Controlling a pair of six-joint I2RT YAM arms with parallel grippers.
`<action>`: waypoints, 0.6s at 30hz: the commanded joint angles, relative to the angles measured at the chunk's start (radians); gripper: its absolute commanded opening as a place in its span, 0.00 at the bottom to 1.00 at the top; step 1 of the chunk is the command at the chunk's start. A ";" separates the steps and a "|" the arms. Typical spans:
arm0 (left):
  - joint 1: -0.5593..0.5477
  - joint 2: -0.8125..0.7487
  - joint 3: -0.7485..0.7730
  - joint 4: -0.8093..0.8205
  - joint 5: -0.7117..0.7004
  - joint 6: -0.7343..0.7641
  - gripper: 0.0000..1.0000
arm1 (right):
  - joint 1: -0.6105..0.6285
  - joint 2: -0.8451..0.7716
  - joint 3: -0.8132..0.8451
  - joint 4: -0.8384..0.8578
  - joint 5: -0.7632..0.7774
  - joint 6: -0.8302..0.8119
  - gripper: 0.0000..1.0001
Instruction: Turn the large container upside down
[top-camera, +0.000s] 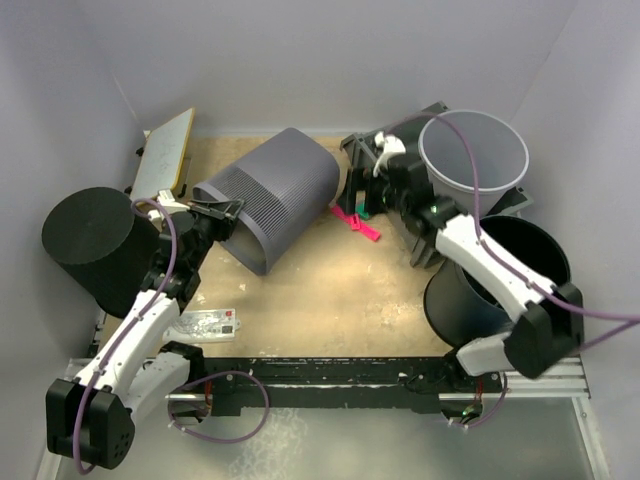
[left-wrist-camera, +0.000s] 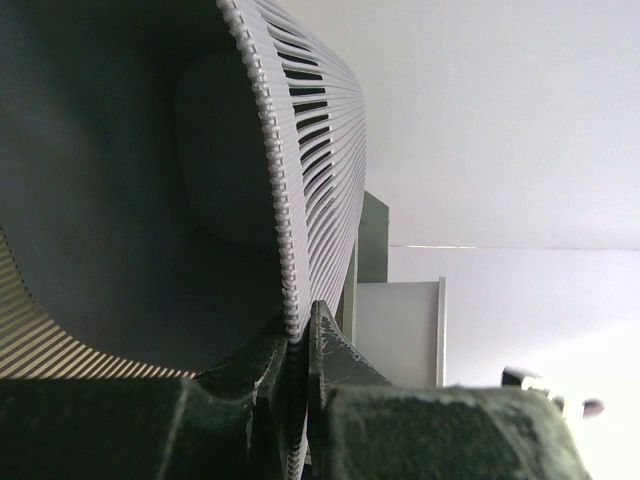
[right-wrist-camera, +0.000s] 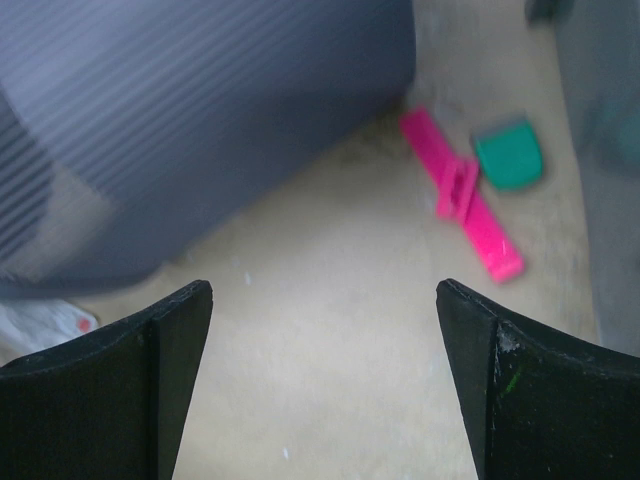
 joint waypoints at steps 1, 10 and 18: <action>0.001 -0.018 -0.027 -0.027 0.000 0.017 0.00 | -0.029 0.169 0.270 0.007 -0.194 -0.039 0.95; 0.001 -0.037 -0.035 -0.048 0.017 0.037 0.00 | -0.077 0.578 0.751 -0.065 -0.283 0.028 0.95; 0.002 -0.033 -0.029 -0.081 0.030 0.072 0.00 | -0.079 0.761 0.944 -0.114 -0.433 0.039 0.95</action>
